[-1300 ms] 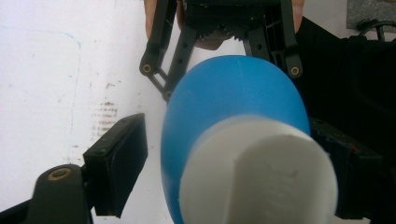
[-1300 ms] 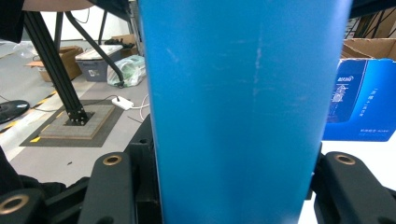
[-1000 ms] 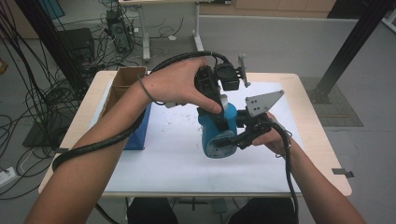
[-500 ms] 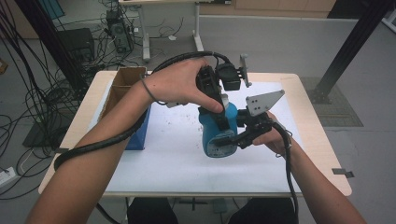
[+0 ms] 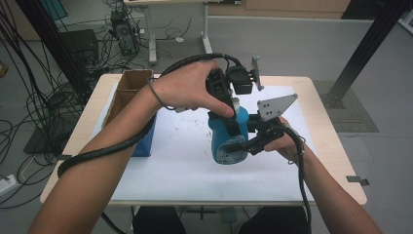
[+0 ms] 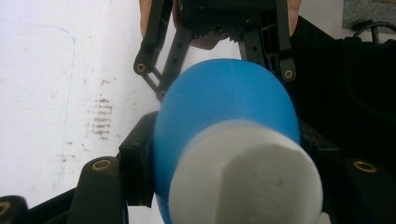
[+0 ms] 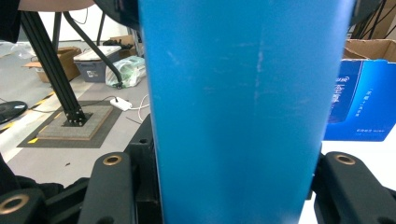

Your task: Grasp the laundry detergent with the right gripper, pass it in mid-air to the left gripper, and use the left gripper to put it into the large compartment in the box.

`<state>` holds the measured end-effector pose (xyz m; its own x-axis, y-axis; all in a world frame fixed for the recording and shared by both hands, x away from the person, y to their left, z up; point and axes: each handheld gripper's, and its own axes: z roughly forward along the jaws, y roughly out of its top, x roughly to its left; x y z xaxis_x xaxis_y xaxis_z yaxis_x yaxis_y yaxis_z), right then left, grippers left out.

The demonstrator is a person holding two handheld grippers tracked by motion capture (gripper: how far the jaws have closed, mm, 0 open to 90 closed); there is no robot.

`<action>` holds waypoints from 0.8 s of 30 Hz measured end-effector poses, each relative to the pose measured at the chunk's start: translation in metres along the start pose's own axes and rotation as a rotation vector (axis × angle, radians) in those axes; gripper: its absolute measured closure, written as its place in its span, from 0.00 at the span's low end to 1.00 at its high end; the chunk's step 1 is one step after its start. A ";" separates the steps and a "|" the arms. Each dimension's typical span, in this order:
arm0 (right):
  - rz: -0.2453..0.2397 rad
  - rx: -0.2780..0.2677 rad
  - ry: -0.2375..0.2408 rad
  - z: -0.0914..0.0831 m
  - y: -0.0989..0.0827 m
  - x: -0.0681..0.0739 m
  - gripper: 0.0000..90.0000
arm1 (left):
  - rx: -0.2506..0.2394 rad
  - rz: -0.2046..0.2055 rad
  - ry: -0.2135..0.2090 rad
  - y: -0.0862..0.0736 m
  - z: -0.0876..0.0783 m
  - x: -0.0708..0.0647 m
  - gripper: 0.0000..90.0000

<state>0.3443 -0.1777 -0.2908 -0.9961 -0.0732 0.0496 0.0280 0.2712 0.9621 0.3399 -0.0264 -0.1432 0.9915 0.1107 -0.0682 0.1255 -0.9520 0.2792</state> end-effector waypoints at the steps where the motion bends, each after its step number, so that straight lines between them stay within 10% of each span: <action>1: 0.000 0.000 0.001 0.000 0.000 0.000 0.49 | 0.002 -0.001 -0.001 0.000 0.000 0.000 0.42; 24: 0.000 0.000 -0.002 0.002 0.000 -0.002 0.49 | -0.025 0.014 0.013 -0.004 -0.001 0.002 0.42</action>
<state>0.3458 -0.1761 -0.2912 -0.9962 -0.0713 0.0494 0.0283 0.2708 0.9622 0.3411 -0.0222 -0.1440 0.9935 0.1014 -0.0518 0.1124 -0.9459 0.3043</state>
